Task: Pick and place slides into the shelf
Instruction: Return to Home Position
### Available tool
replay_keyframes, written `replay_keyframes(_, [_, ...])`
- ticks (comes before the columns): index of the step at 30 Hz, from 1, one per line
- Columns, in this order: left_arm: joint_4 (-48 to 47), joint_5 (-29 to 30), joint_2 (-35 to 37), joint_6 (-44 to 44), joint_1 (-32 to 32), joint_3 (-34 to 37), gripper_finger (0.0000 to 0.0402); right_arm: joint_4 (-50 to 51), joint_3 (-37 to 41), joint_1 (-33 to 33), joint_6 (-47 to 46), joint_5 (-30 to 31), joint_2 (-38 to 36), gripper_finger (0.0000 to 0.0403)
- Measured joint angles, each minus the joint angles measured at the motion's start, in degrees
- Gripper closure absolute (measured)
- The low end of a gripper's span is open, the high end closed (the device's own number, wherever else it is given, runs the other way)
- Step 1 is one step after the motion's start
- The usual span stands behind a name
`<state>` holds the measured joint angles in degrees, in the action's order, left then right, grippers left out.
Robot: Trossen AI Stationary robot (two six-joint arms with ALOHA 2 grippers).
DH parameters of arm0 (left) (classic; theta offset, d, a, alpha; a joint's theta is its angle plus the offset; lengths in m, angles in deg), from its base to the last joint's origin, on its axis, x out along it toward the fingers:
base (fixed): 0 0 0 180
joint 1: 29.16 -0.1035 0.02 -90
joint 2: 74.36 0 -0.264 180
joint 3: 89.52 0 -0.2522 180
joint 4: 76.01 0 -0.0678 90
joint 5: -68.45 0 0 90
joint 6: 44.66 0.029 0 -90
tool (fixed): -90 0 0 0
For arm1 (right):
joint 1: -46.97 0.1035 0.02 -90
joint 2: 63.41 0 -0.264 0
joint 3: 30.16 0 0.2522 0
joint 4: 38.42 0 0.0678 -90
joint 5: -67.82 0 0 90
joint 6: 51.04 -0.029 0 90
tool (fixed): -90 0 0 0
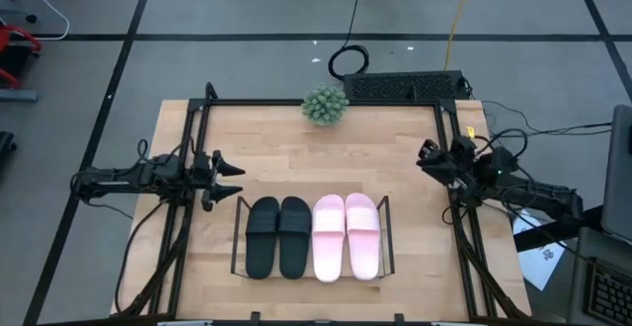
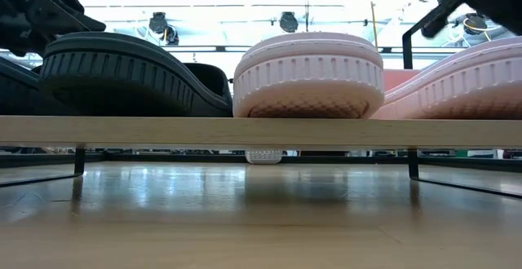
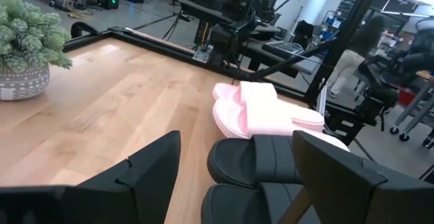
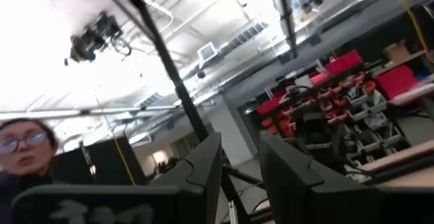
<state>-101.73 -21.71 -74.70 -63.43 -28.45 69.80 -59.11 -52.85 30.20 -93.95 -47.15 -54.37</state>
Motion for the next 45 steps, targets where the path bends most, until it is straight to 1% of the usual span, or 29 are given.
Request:
replay_keyframes(3, [-0.2, 0.1, 0.0, -0.3, 0.0, 0.0, 0.0117, 0.1, 3.7, 0.9, -1.4, 3.2, -4.2, 0.0312])
replay_keyframes(7, [-0.3, 0.2, 0.0, -0.9, 0.0, 0.0, 0.0117, 1.8, 6.5, 3.6, 1.3, 8.1, -5.1, 0.0312])
replay_keyframes(11, [-0.3, 0.5, 0.0, -1.5, 0.0, 0.0, 0.0117, 10.7, 6.8, 6.6, 6.9, 14.1, -5.1, 0.0312])
replay_keyframes(14, [-0.4, 1.1, 0.0, -2.1, -0.1, 0.0, 0.0117, 13.2, 6.9, 8.7, 12.7, 18.9, -5.2, 0.0312])
replay_keyframes(16, [-0.9, 1.9, 0.0, -2.3, 0.0, 0.0, 0.0117, 16.7, 6.9, 9.9, 16.0, 22.2, -5.2, 0.0312])
replay_keyframes(21, [-2.4, 3.2, 0.0, -2.8, -0.1, 0.0, 0.0117, 27.4, 6.9, 11.6, 19.1, 32.4, -5.1, 0.0312])
replay_keyframes(24, [-2.5, 3.2, 0.0, -2.7, 0.0, 0.0, 0.0117, 28.7, 7.0, 11.8, 22.7, 36.4, -5.2, 0.0312])
replay_keyframes(28, [-3.0, 3.2, 0.0, -1.4, 0.0, 0.0, 0.0117, 29.9, 7.0, 11.8, 27.5, 37.1, -5.1, 0.0312])
replay_keyframes(32, [-3.0, 3.2, 0.0, 0.1, -0.1, 0.0, 0.0117, 32.2, 7.1, 11.8, 26.6, 36.7, -5.1, 0.0312])
replay_keyframes(36, [-3.0, 3.2, 0.0, 1.5, -0.1, 0.0, 0.0117, 30.9, 8.1, 11.8, 26.5, 35.4, -5.2, 0.0312])
replay_keyframes(45, [-3.4, 3.2, 0.0, 2.4, -0.1, 0.0, 0.0117, 31.1, 8.1, 11.8, 25.8, 35.1, -5.1, 0.0312])
